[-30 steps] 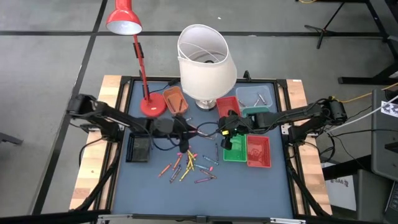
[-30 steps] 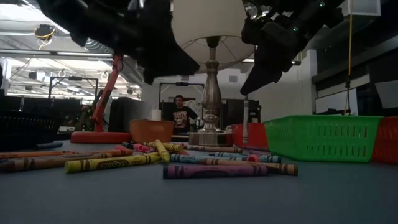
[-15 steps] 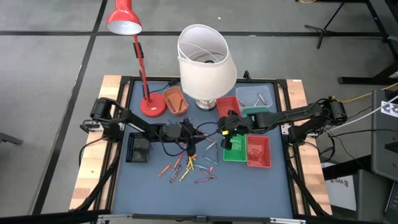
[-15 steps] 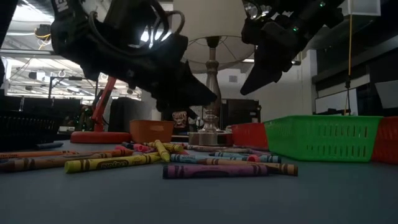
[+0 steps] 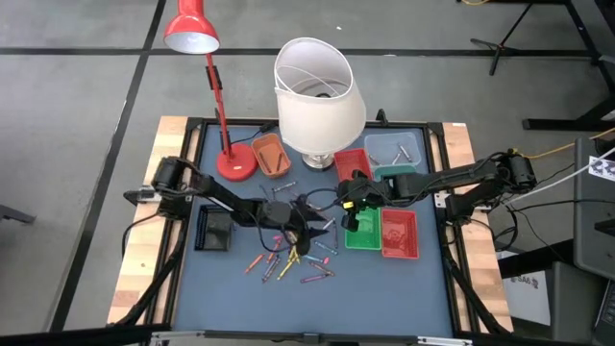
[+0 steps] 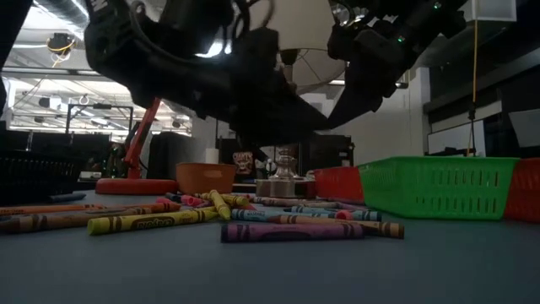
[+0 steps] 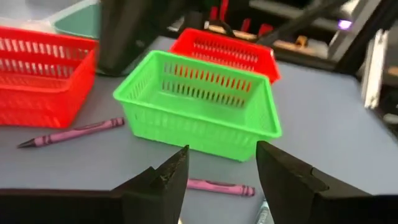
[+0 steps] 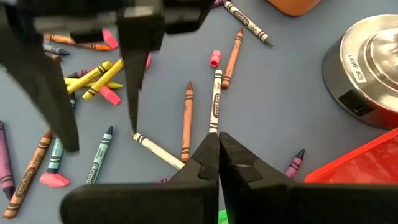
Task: Sort crayons
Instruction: Put the gray crayon into the transparent bin
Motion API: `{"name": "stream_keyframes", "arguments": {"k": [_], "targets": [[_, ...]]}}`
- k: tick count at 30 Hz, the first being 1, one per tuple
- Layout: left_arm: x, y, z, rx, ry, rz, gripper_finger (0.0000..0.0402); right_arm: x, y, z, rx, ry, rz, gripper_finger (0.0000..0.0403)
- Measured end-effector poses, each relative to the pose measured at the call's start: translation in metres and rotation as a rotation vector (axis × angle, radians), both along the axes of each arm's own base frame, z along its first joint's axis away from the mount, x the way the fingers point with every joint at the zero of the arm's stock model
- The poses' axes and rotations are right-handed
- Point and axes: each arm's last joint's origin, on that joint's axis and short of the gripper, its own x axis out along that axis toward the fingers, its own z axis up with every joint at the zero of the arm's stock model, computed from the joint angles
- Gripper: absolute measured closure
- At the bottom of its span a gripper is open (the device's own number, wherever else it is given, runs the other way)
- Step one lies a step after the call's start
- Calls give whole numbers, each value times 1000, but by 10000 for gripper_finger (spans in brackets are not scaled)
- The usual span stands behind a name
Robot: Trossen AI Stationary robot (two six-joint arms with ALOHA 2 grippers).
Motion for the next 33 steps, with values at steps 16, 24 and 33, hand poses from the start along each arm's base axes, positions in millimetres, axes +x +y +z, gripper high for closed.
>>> {"name": "stream_keyframes", "arguments": {"k": [16,24,33], "targets": [[14,-4,-37,105,346,64,232,0,0,0,0,0,1,403],[10,-3,-40,52,410,124,239,0,0,0,0,0,0,403],[9,-2,-41,49,415,137,297,0,0,0,0,0,0,403]]}}
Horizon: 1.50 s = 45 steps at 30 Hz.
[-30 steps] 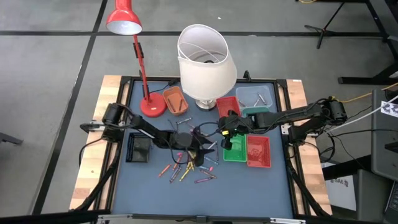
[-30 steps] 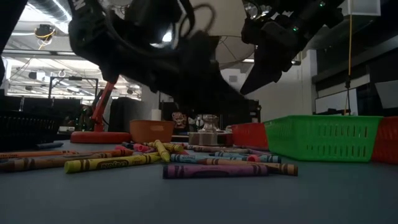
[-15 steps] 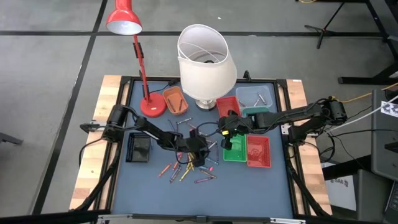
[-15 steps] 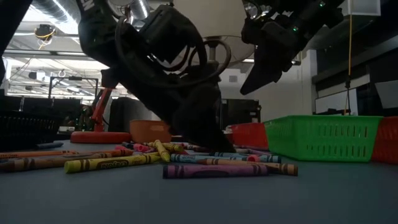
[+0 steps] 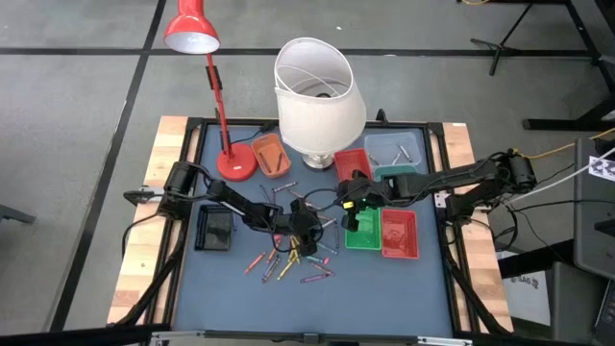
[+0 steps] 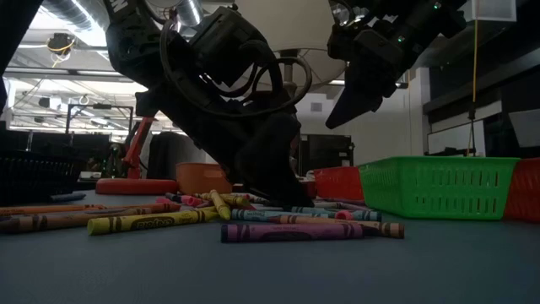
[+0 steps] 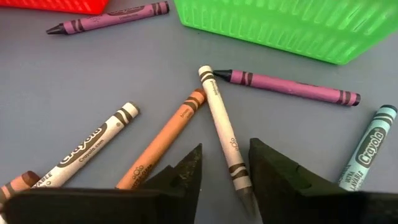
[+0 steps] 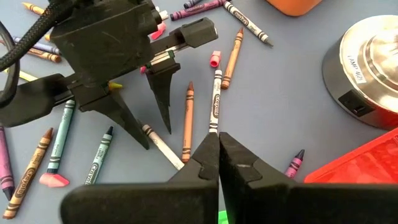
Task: Sort crayons
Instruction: Put the gray crayon into the transparent bin
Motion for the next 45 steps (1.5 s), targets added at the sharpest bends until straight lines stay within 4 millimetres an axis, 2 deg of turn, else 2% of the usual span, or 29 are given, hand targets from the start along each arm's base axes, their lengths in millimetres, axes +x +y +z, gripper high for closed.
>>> {"name": "stream_keyframes", "arguments": {"k": [12,20,24,30,45], "targets": [[0,0,0,-1,0,-2,357,0,0,0,0,0,0,394],[-1,0,1,-2,0,-4,393,0,1,0,14,1,13,326],[-2,0,6,-1,-1,-6,397,0,2,0,62,4,57,300],[-4,2,22,-2,-19,-3,394,0,5,-1,107,10,118,290],[-4,15,72,-20,-177,18,393,-1,5,-1,5,27,266,290]]}}
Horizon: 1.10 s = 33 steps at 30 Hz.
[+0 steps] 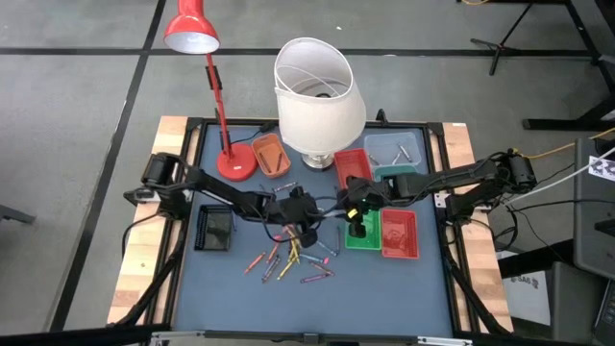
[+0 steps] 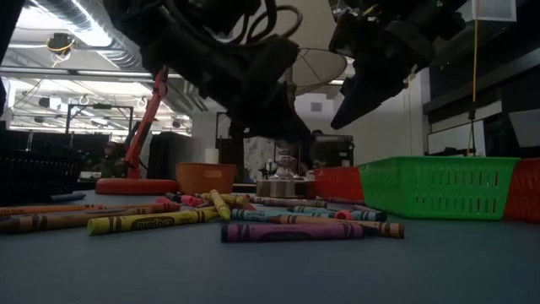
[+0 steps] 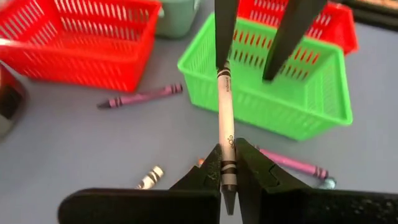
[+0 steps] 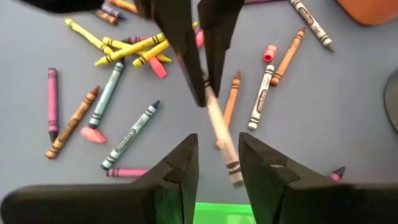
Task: Sort crayons
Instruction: Put the gray crayon into the transparent bin
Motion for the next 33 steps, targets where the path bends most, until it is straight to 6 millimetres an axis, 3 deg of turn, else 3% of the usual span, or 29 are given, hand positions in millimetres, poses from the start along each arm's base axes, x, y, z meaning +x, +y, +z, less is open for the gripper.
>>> {"name": "stream_keyframes", "arguments": {"k": [26,33], "targets": [[4,3,18,-24,-111,-87,392,0,0,0,-12,-1,13,290],[4,4,18,-22,-111,-82,392,0,0,0,-12,0,13,335]]}}
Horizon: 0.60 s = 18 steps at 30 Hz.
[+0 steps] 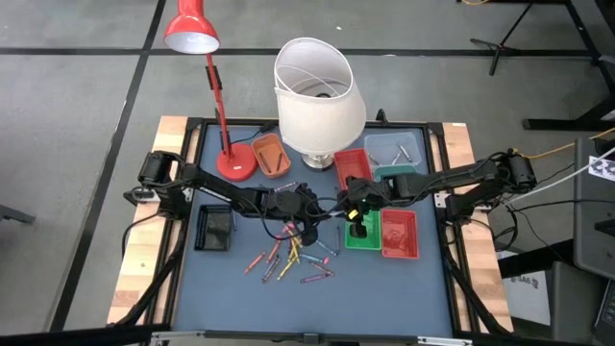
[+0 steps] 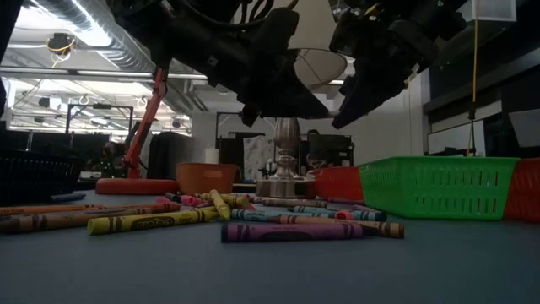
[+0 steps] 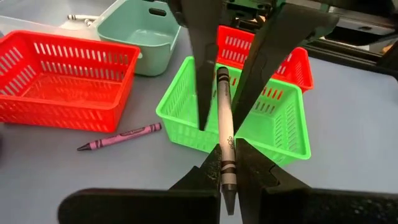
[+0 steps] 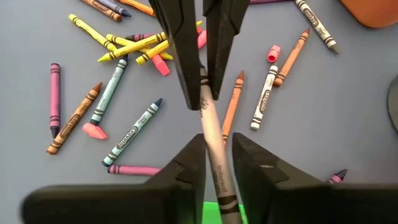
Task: Sort crayons
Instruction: Put the gray crayon into the transparent bin
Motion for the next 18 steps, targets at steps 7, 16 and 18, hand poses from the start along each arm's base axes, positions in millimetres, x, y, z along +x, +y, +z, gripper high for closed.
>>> {"name": "stream_keyframes", "arguments": {"k": [7,16,18], "targets": [[0,0,0,9,2,11,392,0,0,0,3,3,8,389],[1,8,0,29,1,26,329,0,-1,0,-5,-1,-8,379],[1,11,0,29,-1,34,312,-1,-3,1,-5,1,-17,385]]}}
